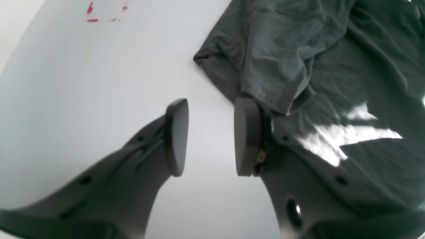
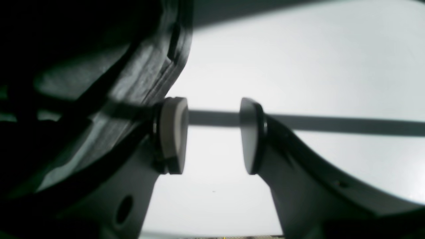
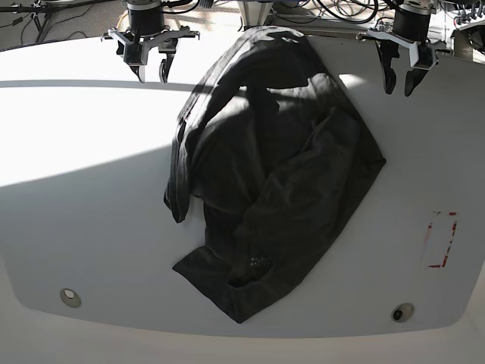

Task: Fold the T-shirt properly
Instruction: 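Lower both grippers from rest toward the dark grey T-shirt, then reach the right gripper down and pinch the T-shirt's edge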

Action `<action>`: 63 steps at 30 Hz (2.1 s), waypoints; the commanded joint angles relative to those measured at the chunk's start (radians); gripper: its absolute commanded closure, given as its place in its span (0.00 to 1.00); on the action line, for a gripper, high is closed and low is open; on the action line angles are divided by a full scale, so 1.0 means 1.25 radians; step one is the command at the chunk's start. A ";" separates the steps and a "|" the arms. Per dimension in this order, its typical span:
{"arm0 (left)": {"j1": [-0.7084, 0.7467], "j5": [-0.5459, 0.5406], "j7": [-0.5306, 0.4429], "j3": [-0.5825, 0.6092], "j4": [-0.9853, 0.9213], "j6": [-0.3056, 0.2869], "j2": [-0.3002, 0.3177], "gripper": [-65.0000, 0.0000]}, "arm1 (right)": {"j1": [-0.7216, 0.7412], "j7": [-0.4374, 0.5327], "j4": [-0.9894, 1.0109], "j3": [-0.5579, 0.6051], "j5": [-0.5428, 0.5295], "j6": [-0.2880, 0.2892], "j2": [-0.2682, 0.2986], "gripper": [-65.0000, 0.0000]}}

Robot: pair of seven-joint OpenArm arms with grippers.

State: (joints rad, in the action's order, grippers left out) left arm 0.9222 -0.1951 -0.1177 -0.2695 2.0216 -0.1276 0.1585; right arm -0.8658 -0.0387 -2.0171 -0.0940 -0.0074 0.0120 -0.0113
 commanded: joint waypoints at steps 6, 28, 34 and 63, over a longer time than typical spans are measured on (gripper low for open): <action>-0.009 -0.002 -0.030 -0.007 0.025 0.001 0.006 0.63 | 0.133 -0.097 -0.033 -0.008 -0.004 0.028 -0.002 0.53; -0.028 -0.002 -0.015 -0.004 0.031 0.002 0.010 0.37 | 0.195 -0.134 0.002 0.061 -0.016 0.023 -0.004 0.39; -0.034 0.000 -0.009 -0.002 0.028 -0.001 0.008 0.37 | 0.288 -0.149 0.032 0.105 -0.016 0.019 0.001 0.38; -0.052 -0.001 -0.006 -0.007 0.025 -0.019 0.003 0.37 | 0.588 -0.296 0.272 0.234 -0.038 0.062 0.024 0.35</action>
State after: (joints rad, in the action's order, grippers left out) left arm 0.8497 -0.1917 -0.0956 -0.2737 2.0354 -0.1497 0.1558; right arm -0.1535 -0.4404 -1.6772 0.1970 -0.0437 0.0830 0.0265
